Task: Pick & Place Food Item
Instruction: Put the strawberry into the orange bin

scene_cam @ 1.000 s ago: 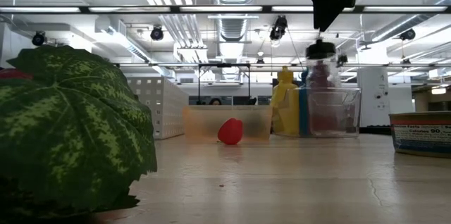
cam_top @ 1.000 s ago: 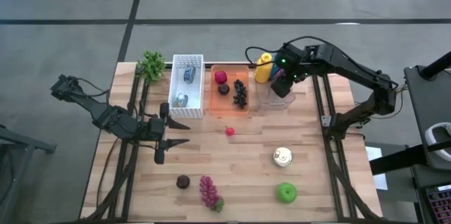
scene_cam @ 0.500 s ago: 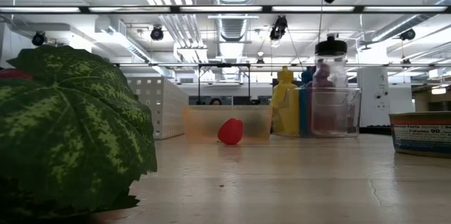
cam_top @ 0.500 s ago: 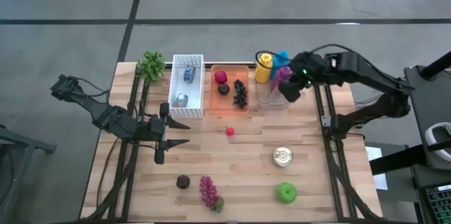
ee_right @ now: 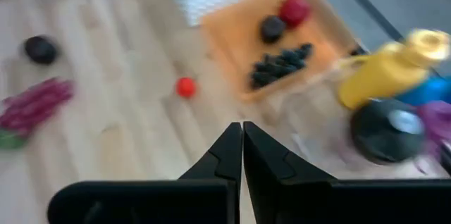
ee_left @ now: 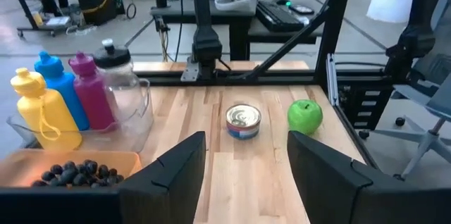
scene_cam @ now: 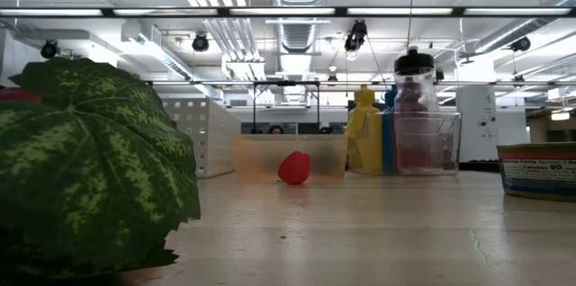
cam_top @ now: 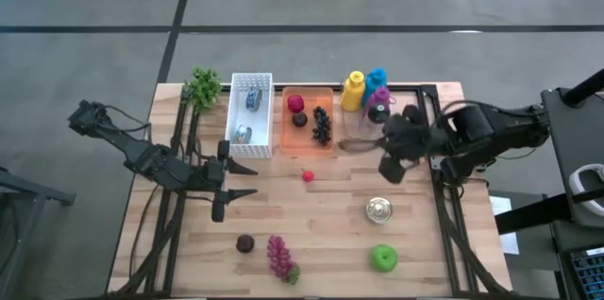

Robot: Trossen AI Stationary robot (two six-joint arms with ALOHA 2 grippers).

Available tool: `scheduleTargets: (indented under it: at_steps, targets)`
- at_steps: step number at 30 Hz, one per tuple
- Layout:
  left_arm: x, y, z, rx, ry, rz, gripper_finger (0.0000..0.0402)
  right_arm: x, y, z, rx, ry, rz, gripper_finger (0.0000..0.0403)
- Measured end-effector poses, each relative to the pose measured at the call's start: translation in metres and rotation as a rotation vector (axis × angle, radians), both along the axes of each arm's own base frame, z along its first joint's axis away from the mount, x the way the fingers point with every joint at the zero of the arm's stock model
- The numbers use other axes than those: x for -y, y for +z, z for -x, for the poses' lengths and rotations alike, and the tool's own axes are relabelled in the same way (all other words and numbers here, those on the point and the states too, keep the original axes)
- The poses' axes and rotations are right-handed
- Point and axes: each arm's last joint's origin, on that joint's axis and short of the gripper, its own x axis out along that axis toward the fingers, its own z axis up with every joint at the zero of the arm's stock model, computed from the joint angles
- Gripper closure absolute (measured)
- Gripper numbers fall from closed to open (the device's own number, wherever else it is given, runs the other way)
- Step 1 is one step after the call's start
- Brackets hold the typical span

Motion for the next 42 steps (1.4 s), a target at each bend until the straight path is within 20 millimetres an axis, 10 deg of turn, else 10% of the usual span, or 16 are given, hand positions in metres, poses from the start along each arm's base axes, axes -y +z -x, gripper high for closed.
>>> scheduleTargets:
  at_steps: [18, 42]
  targets:
    - [0.032, -0.021, -0.054, -0.151, 0.008, -0.017, 0.0224, -0.061, -0.003, 0.016, 0.041, 0.313, 0.061, 0.0394]
    - [0.032, -0.091, -0.131, -0.396, 0.178, -0.01, 0.0209, -0.071, -0.018, 0.016, 0.016, 0.359, 0.065, 0.0394]
